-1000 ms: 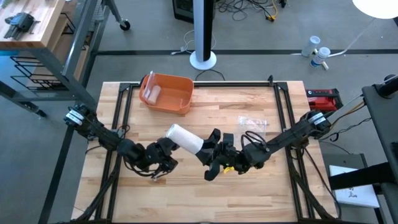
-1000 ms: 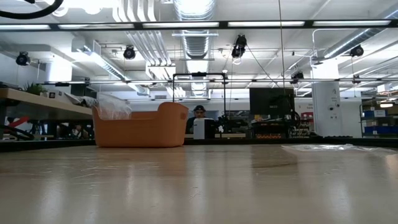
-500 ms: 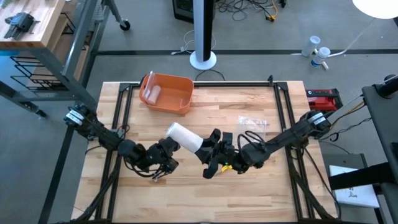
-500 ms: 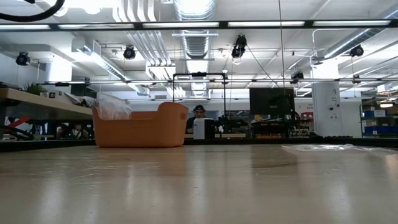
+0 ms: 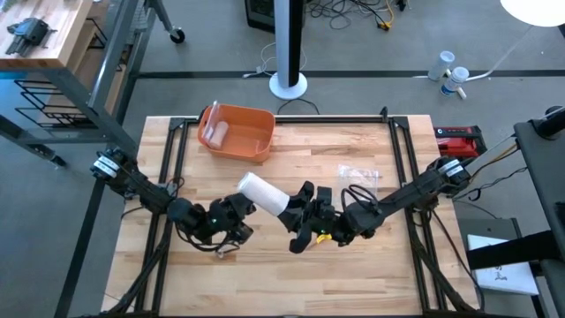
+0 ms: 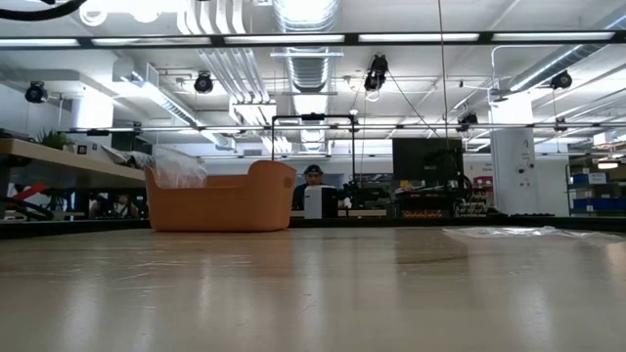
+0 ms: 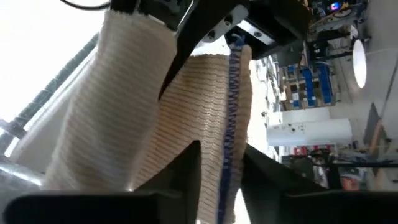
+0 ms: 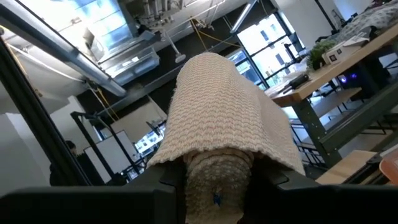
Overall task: Roll bandage
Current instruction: Roll the white bandage
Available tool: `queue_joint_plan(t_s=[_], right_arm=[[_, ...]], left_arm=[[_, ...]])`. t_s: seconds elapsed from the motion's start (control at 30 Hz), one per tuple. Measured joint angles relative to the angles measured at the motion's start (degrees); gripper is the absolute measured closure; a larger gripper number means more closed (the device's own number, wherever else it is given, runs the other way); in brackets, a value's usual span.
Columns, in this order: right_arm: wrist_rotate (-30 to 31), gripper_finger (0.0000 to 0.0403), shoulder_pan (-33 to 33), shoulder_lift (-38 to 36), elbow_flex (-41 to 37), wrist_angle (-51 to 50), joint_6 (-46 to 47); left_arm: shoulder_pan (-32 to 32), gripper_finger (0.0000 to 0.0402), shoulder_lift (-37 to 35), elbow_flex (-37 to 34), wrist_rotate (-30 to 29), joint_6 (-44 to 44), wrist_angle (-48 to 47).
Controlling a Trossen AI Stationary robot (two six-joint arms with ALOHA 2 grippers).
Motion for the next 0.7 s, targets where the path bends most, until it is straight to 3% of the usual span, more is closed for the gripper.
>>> queue_joint_plan(t_s=[0.23,0.43,0.7], right_arm=[[-0.17,0.0309,0.11,-0.25,0.00,-0.58,-0.70],[2.03,0.0313,-0.07,-2.53,0.00,-4.03,-4.61],[4.44,0.0312,-1.85,-6.09,0.00,-13.93,-5.24]], left_arm=[[-0.04,0.0395,0.00,0.02,-2.41,-5.17,0.09],[-0.12,0.0399,0.00,-0.13,-9.96,-7.09,0.15],[-0.85,0.0400,0.00,-0.19,-10.45,-8.48,-3.47]])
